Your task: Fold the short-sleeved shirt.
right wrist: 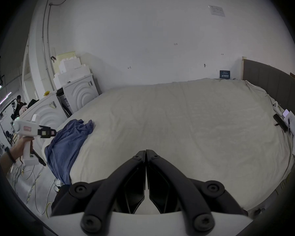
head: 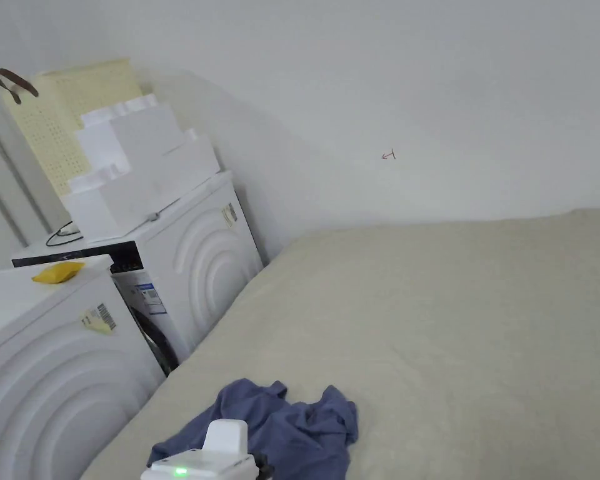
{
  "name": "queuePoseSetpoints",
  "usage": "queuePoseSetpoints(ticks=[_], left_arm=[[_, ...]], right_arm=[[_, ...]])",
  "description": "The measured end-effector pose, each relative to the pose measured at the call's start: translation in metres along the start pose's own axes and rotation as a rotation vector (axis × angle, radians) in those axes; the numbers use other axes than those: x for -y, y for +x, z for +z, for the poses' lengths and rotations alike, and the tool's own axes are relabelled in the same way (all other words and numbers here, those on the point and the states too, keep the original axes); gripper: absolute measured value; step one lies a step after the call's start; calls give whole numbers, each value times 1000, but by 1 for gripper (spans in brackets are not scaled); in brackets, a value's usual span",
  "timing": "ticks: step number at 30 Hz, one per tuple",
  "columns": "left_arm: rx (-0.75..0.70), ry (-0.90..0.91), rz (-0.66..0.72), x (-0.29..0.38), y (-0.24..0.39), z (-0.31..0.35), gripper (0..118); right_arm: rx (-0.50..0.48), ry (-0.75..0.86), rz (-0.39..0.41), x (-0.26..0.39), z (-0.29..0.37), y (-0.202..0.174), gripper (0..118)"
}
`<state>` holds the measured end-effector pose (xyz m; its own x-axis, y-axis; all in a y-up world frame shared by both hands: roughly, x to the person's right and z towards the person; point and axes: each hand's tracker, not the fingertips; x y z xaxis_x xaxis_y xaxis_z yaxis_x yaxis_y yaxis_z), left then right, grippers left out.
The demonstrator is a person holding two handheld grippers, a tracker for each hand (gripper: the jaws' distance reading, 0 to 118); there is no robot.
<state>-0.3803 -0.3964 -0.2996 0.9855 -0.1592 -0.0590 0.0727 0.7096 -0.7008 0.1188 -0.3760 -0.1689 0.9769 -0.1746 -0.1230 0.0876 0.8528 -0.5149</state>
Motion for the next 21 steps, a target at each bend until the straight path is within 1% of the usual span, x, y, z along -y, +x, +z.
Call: queuePoseSetpoints(ticks=[1,2,4,5,6,7,8,10,13,16,17,19,20,21], left_arm=[[-6,-11,2,-5,-4,-16,24],[-6,-13,6,-10,-8,-34,35],[8,-60,16,-18,-12,-64,71],[26,-78,20,-21,-15,-78,87],[36,-115,19,-24,-5,-77,102],[5,-147,-7,-25,-4,-91,103],[-11,-132,-33,-26,-4,-102,102],[-12,-142,-55,-30,-3,-117,103],[35,-154,5,-33,-10,-135,103],[31,-181,25,-31,-16,-152,104],[33,-197,38,-29,-15,-156,105],[55,-198,107,-28,-22,-164,111],[54,-188,139,-28,-23,-166,114],[57,-179,132,-26,-23,-165,114]], right_arm=[[-11,-6,5,-1,-5,-2,0],[-26,-6,9,-3,-9,-3,0],[-35,-13,17,-8,-19,-6,0],[-35,-17,24,-10,-24,-8,0],[-33,-23,32,-11,-29,-10,0],[-29,-29,37,-13,-33,-11,0],[-27,-34,41,-25,-32,-20,0],[-39,-50,30,-28,-38,-21,0],[-42,-79,8,-29,-49,-17,1],[-36,-96,4,-30,-59,-18,0],[-36,-101,3,-31,-62,-18,1],[-33,-107,1,-30,-66,-19,1],[-34,-113,-1,-23,-70,-10,1],[-35,-120,-1,-22,-72,-10,1]])
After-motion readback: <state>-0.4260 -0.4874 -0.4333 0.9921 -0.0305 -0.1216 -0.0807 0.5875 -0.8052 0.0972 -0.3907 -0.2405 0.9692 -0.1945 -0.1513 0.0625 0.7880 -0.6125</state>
